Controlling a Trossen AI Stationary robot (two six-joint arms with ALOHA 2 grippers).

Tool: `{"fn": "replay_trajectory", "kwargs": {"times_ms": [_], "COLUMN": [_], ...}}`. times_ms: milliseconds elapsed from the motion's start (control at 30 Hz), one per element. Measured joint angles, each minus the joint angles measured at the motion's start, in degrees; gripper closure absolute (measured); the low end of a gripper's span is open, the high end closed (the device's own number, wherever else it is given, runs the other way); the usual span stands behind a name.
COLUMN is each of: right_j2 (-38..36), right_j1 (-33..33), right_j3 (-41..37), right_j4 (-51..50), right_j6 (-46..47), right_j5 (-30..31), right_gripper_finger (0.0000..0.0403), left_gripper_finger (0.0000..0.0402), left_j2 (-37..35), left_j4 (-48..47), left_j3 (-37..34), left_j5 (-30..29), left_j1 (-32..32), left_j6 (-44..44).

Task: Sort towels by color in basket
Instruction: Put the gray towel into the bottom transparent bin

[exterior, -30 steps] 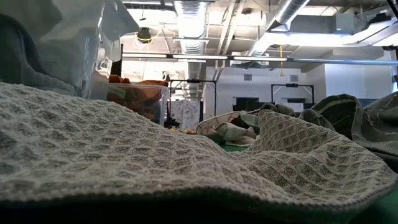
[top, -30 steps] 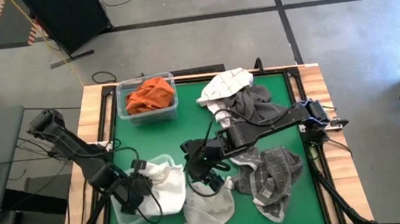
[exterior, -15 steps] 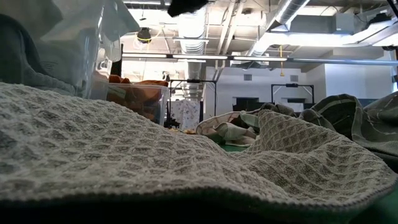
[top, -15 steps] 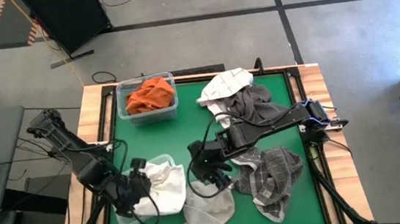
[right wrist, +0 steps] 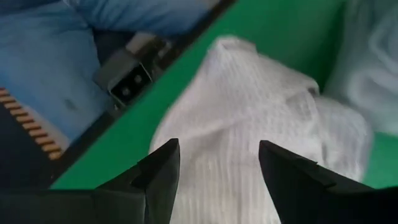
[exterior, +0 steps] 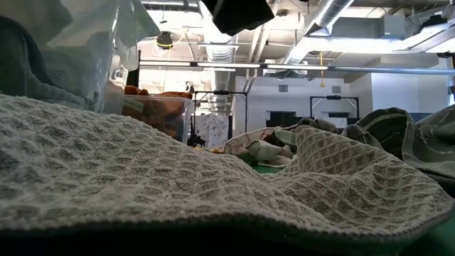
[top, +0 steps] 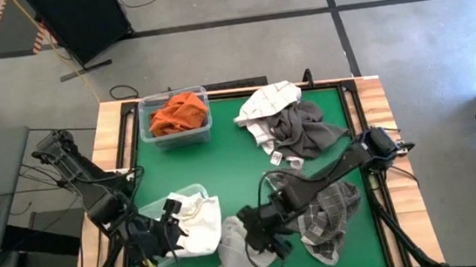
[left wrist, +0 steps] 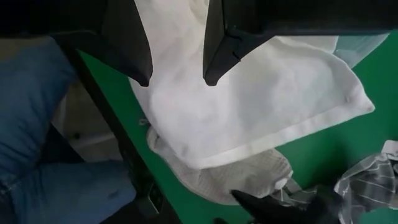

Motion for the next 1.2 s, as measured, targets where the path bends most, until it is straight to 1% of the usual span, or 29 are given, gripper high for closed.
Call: {"fn": "replay_trajectory", "kwargs": {"times_ms": [200, 333, 433, 633, 767, 867, 967, 1033, 1100, 1167, 1200], "right_j2": [0.0, 0.0, 0.0, 0.0, 2.4, 6.4, 8.9, 9.7, 10.3, 10.4, 10.4], "right_j1": [0.1, -0.7, -0.9, -1.2, -1.5, -1.4, -1.5, -1.8, -1.9, -2.0, -2.1], "right_j3": [-7.6, -12.3, -15.6, -19.0, -19.3, -18.9, -16.9, -15.6, -13.6, -12.1, -11.6], "right_j4": [11.3, 16.8, 24.0, 32.1, 33.7, 34.9, 34.1, 31.8, 28.7, 25.6, 24.5], "right_j6": [-0.3, -4.9, -7.3, -9.9, -9.8, -8.7, -8.6, -8.6, -8.2, -8.4, -8.8], "right_j5": [0.5, 1.6, 1.6, 1.6, 1.6, 1.3, 1.7, 2.9, 4.8, 5.7, 5.9], "right_gripper_finger": [0.0159, 0.0158, 0.0158, 0.0158, 0.0158, 0.0158, 0.0158, 0.0162, 0.0178, 0.0212, 0.0237], "left_gripper_finger": [0.0266, 0.0266, 0.0266, 0.0266, 0.0266, 0.0266, 0.0266, 0.0266, 0.0266, 0.0266, 0.0266], "left_j2": [0.6, 0.6, 0.6, 0.6, 0.6, 0.6, 0.6, 0.6, 0.6, 0.6, 0.6], "left_j4": [3.1, 4.7, 4.3, 4.5, 4.5, 4.5, 4.5, 4.4, 4.4, 4.4, 4.4], "left_j3": [0.0, -0.1, -0.3, -0.3, -0.3, -0.3, -0.3, -0.3, -0.3, -0.3, -0.3], "left_j5": [-0.2, -0.4, -1.3, -1.5, -1.5, -1.6, -1.8, -1.8, -1.8, -1.8, -1.8], "left_j1": [0.3, 0.4, 0.3, 0.3, 0.3, 0.3, 0.3, 0.3, 0.3, 0.3, 0.3], "left_j6": [0.0, 0.0, 0.0, -0.4, -0.4, -0.2, -0.2, -0.2, -0.3, -0.3, -0.3]}}
